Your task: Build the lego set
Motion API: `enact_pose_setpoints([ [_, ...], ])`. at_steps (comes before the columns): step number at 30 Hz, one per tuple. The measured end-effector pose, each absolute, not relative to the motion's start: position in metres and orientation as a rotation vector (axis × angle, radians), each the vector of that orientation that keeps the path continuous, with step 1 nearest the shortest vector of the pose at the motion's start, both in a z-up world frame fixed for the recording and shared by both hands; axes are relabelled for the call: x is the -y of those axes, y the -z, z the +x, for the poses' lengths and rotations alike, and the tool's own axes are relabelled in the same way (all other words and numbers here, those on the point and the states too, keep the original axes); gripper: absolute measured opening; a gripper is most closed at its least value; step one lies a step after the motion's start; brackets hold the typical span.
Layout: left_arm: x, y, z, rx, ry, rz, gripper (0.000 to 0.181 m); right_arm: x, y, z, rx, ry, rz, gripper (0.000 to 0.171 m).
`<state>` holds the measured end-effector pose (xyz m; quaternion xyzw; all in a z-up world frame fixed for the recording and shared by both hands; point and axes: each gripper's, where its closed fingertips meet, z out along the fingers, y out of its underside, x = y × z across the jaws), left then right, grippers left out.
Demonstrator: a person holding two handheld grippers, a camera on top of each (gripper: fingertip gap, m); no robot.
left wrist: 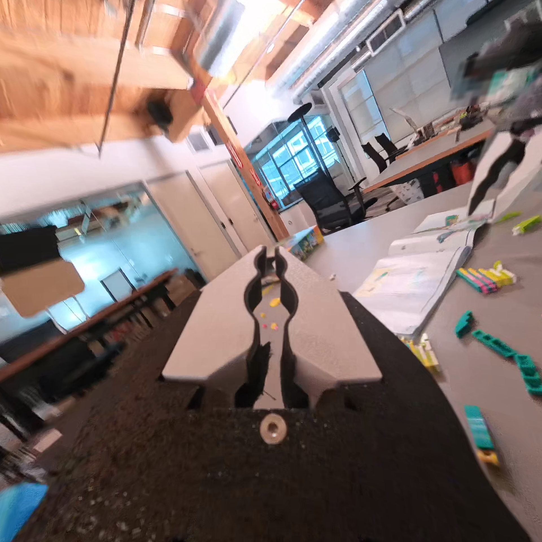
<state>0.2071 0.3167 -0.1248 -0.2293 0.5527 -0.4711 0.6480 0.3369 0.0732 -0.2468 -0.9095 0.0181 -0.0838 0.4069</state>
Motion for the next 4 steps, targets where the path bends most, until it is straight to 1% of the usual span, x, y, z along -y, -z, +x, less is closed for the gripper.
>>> enact_pose_setpoints([
  [1,-0.308,0.123,0.203,-1.266,1.012,-0.444,0.0,-0.074,0.246,0.337,-0.041,0.223,-2.284,0.032],
  [4,-0.279,0.129,0.198,-1.338,0.88,-0.249,0.0,-0.08,0.242,0.34,-0.025,0.274,-2.238,0.029],
])
